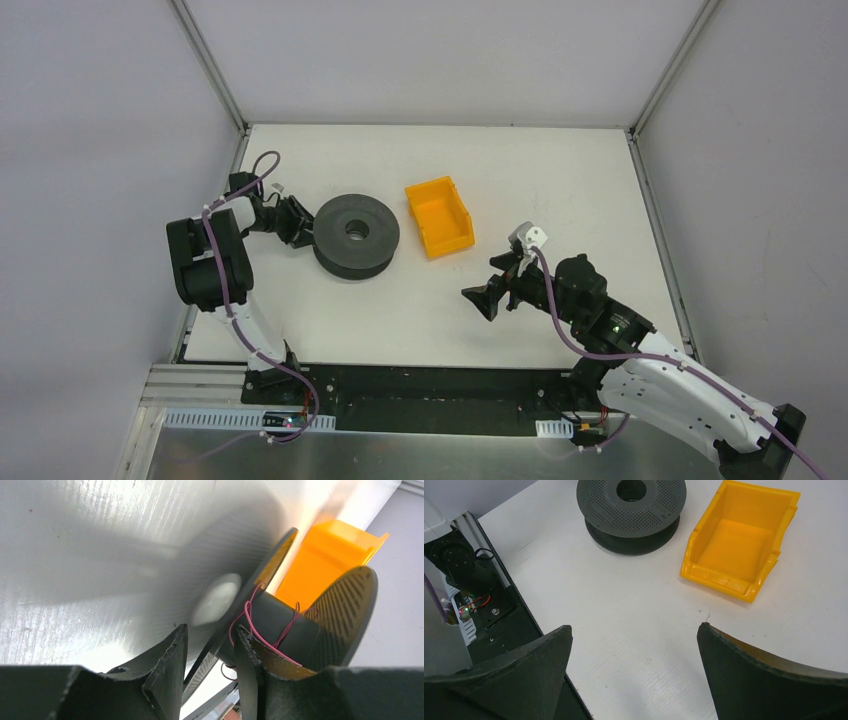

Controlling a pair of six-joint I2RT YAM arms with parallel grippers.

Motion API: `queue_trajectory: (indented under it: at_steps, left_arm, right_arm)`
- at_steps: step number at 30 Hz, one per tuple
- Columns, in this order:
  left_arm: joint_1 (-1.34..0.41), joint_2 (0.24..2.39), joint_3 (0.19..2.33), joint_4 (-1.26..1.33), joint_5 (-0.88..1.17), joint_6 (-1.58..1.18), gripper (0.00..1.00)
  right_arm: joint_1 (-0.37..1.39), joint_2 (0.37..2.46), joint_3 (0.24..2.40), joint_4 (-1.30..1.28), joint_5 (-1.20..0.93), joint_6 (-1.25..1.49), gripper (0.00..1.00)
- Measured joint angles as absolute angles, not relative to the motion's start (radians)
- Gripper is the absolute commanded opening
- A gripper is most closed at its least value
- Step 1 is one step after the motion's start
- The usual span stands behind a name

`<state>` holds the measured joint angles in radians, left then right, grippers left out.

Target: Wrap the cables

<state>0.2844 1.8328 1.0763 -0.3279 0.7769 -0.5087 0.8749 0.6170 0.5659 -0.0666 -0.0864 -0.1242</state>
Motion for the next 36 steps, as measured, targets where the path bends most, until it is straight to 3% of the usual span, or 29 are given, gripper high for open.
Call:
queue_trajectory:
  at_steps: [23, 36]
  left_arm:
    - [0.323, 1.692, 0.961, -0.328, 0.748, -0.524, 0.43]
    - [0.326, 1.498, 0.791, -0.3, 0.64, -0.589, 0.33]
  right_arm:
    - [0.875, 0.628, 0.566, -0.066, -0.086, -0.123, 0.99]
    - [0.875, 0.629, 0.566, -0.065, -0.088, -0.123, 0.99]
